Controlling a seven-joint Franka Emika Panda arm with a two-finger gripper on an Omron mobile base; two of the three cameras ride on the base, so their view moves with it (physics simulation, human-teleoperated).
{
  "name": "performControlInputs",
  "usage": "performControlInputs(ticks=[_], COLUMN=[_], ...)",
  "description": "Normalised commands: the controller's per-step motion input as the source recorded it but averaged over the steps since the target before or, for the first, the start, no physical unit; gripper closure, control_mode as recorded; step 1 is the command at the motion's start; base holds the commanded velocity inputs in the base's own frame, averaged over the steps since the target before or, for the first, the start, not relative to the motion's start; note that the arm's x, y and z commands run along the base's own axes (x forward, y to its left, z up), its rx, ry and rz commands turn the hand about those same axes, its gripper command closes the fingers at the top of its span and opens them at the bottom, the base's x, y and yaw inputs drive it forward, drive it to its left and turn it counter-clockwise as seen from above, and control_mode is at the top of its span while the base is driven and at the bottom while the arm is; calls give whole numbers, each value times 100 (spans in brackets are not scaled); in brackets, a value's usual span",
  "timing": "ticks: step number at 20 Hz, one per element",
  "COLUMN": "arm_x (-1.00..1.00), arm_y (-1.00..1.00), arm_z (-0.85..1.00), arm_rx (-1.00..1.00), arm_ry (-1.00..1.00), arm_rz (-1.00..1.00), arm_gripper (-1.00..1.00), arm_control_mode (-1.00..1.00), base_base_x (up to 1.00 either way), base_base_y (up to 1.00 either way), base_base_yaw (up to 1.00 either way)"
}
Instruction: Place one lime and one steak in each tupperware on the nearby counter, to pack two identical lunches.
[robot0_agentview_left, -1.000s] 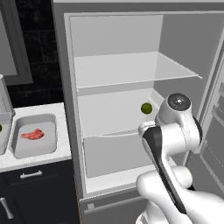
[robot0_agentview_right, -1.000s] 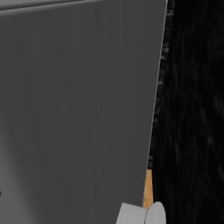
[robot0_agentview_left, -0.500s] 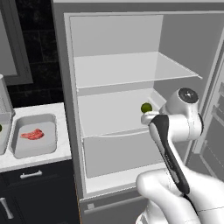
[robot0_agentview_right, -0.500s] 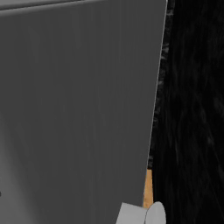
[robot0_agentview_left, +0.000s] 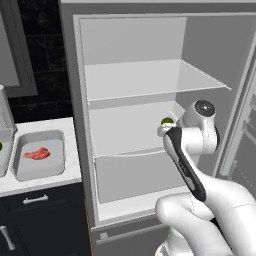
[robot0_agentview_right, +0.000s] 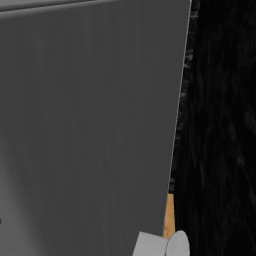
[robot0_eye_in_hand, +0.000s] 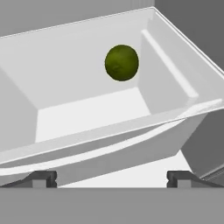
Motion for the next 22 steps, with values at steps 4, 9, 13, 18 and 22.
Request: performControlInputs(ticks=[4, 9, 13, 18, 22], arm_x=[64, 62, 52, 43, 42], arm_y=[-13, -12, -16, -19, -12], arm_z=[-26, -13, -7, -9, -16], arm_rx=[0, 0, 0, 0, 0], arm_ry=[-4, -2, -1, -1, -4], arm_rz=[0, 0, -1, -3, -2], arm_gripper=[-100, -100, -100, -100, -100], arm_control_mode=[-100, -100, -100, -100, -100], base_base_x=[0, 0, 0, 0, 0], base_base_y=[0, 0, 0, 0, 0], base_base_yaw=[0, 0, 0, 0, 0])
